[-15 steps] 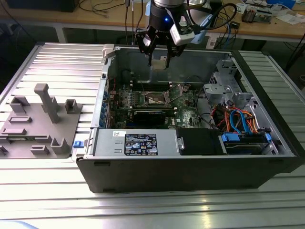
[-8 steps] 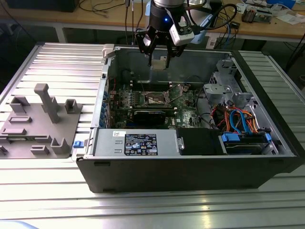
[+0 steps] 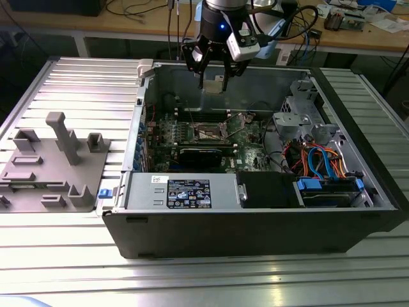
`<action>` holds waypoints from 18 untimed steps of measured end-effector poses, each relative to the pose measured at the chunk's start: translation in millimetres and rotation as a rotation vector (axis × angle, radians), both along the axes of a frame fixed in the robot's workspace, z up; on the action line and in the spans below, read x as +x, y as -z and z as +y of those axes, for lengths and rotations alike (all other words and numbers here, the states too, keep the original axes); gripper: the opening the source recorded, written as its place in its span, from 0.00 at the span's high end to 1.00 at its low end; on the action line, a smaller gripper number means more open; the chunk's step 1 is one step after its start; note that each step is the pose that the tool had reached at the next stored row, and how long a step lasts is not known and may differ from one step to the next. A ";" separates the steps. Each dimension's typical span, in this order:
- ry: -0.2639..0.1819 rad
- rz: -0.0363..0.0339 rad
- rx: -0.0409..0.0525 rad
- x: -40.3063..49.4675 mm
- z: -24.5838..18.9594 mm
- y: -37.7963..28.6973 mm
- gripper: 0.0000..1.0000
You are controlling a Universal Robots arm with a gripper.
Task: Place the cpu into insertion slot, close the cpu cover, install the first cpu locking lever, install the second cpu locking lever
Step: 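Place the cpu into insertion slot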
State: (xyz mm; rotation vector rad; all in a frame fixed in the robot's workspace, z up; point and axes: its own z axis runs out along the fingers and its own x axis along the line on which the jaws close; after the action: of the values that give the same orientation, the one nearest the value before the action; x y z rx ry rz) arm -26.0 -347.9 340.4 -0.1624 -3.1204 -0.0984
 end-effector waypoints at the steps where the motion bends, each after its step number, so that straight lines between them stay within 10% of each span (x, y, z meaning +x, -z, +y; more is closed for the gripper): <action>1: 0.007 0.0000 0.0000 0.0 0.0 0.2 0.45; 18: 0.053 0.0000 0.0000 0.0 0.0 0.9 0.45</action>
State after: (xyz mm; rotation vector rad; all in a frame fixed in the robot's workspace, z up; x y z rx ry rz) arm -26.0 -347.9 339.5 -0.2458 -3.1166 -0.0991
